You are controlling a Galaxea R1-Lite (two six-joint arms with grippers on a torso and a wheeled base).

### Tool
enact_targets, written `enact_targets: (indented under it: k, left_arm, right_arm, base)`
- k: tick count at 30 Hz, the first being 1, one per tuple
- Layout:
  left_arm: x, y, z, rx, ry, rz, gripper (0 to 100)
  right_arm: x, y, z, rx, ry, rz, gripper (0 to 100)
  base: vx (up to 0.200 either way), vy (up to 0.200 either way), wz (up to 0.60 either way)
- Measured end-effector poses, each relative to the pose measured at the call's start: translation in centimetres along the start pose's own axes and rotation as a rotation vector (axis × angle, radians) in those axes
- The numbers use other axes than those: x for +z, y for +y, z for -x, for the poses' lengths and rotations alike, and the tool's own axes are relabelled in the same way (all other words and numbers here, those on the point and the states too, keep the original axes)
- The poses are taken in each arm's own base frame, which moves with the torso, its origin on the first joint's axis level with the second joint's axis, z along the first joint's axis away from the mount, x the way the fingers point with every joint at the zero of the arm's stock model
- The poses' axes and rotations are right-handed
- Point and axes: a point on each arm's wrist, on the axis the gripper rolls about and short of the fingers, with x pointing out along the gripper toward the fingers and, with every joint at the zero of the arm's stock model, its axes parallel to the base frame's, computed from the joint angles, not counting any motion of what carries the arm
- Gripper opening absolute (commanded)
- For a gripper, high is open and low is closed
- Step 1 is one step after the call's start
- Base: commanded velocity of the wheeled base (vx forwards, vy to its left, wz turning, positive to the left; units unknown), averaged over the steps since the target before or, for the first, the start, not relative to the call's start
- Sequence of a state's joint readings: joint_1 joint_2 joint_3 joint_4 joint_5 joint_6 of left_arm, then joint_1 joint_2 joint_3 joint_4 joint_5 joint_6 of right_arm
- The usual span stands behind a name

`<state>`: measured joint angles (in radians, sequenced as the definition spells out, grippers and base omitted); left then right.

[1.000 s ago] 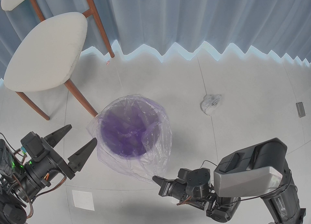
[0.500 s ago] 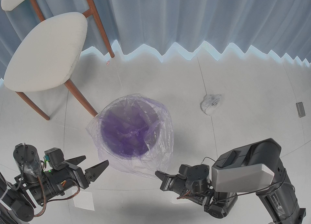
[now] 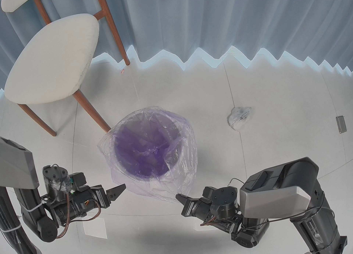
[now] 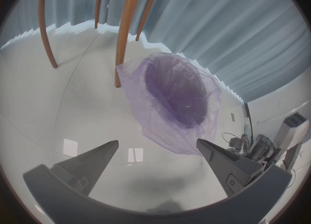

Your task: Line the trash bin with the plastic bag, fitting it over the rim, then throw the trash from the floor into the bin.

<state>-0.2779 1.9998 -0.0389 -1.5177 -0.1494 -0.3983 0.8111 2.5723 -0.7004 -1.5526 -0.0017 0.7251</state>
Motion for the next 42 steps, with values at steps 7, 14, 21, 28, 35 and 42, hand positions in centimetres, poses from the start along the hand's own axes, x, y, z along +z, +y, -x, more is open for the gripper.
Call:
enact_targets:
  k: [7,14,21,28,35,42]
  left_arm:
    - [-0.2,1.5,-2.2,-0.010,0.027,0.166,100]
    - [0.3,1.8,-3.5,-0.040,0.015,0.242,100]
    - [0.3,2.0,-4.0,-0.037,0.014,0.246,0]
    - [0.3,2.8,-4.8,-0.018,0.008,0.257,0]
    - [-0.5,3.9,-5.7,0.016,0.035,0.275,0]
    - [-1.6,5.0,-6.9,0.049,0.069,0.293,0]
  right_arm:
    - [-0.1,0.1,0.0,0.001,0.003,0.002,0]
    - [-0.1,0.1,0.2,0.000,0.003,0.002,0]
    - [0.1,0.2,0.3,0.002,0.000,0.002,0]
    - [0.1,0.4,0.5,0.003,0.003,0.004,0]
    - [0.1,0.4,0.5,0.003,0.003,0.004,0]
    - [0.7,-0.1,0.0,0.002,-0.018,-0.004,0]
  base:
    - [0.000,0.000,0.00]
    - [0.000,0.000,0.00]
    - [0.000,0.000,0.00]
    - [0.000,0.000,0.00]
    - [0.000,0.000,0.00]
    - [0.000,0.000,0.00]
